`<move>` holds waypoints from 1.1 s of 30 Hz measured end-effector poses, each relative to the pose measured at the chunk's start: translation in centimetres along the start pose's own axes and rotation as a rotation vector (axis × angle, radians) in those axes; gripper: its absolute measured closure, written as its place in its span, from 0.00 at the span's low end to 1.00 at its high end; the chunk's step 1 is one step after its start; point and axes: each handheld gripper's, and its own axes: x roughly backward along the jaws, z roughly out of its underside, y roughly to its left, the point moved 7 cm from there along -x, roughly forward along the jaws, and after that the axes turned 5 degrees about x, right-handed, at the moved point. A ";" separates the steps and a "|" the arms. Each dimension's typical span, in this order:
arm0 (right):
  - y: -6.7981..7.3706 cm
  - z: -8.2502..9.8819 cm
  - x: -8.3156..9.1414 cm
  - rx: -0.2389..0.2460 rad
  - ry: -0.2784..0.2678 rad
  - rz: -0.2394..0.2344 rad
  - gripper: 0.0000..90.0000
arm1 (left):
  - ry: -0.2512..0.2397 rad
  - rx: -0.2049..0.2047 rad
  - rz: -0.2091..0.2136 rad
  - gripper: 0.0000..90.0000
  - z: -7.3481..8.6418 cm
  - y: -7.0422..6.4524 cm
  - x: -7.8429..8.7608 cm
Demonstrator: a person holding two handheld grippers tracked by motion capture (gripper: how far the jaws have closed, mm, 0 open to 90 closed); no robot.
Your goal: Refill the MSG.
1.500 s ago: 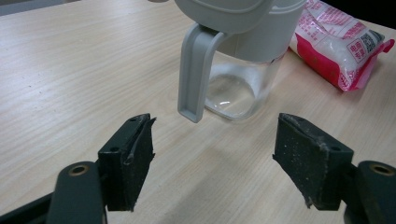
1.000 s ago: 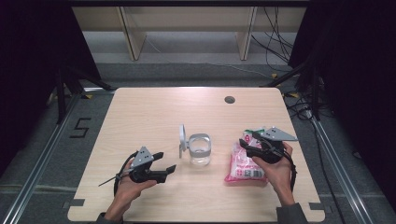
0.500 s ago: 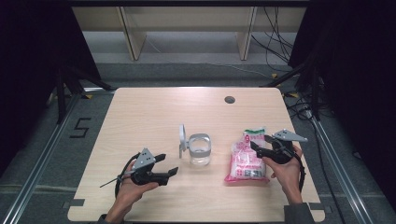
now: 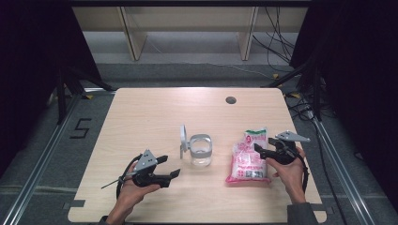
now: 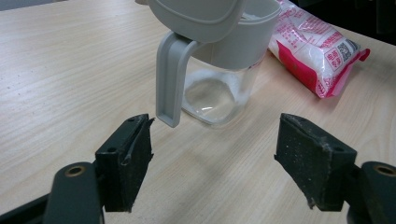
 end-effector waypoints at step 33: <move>-0.4 1.6 -3.2 -0.078 0.089 -0.089 0.54 | 0.011 -0.001 0.010 0.29 0.4 -0.7 -0.4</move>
